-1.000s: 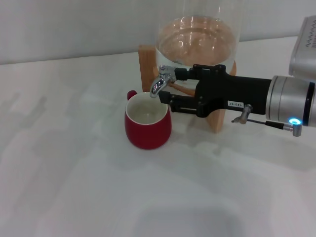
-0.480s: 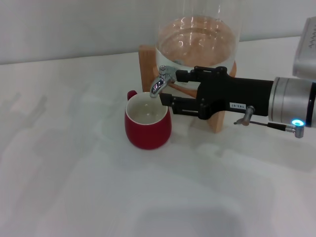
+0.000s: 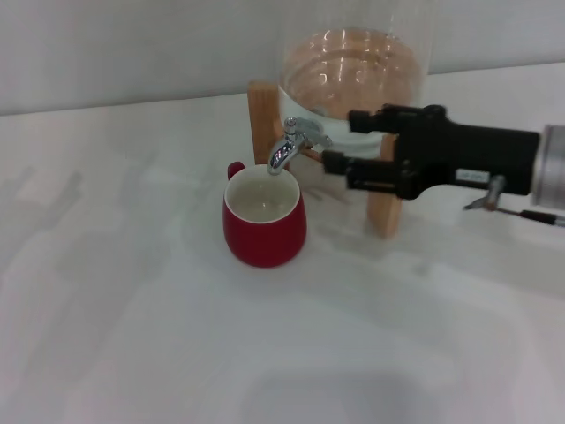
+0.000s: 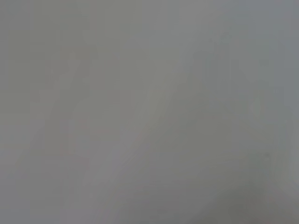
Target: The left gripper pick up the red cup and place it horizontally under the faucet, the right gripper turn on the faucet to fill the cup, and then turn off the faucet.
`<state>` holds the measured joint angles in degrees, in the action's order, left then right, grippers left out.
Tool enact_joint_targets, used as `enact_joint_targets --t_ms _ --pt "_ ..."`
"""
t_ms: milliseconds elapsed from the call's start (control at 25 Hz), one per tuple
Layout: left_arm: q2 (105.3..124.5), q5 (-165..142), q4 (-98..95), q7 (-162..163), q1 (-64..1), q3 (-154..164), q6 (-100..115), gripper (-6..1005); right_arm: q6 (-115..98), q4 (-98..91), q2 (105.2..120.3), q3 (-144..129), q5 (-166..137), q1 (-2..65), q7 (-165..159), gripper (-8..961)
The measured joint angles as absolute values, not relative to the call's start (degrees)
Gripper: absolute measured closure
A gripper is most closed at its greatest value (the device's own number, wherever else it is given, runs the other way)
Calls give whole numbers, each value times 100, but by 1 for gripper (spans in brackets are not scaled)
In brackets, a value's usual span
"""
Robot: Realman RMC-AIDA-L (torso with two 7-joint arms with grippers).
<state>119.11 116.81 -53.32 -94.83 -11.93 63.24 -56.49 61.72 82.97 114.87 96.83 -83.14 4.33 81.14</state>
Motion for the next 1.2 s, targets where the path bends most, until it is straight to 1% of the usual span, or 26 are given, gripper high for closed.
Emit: enact_joint_targets --t_ms 320,600,1000,1200 --pt "11903 11681 -5332 -9478 -1165 6310 -5645 125 6457 8210 11486 10720 -8292 215 8063 232" --pt "11895 11672 -5323 -9426 -1096 6310 -5646 125 6781 8007 11471 11895 -8448 179 7963 228" --pt "11868 11625 -5340 -9555 -785 6301 -6330 124 6859 7053 11446 13691 -8664 553 8068 223" --pt "11843 11458 -5320 -9475 -695 6287 -6607 123 6797 6365 11336 14343 -8724 725 8323 221"
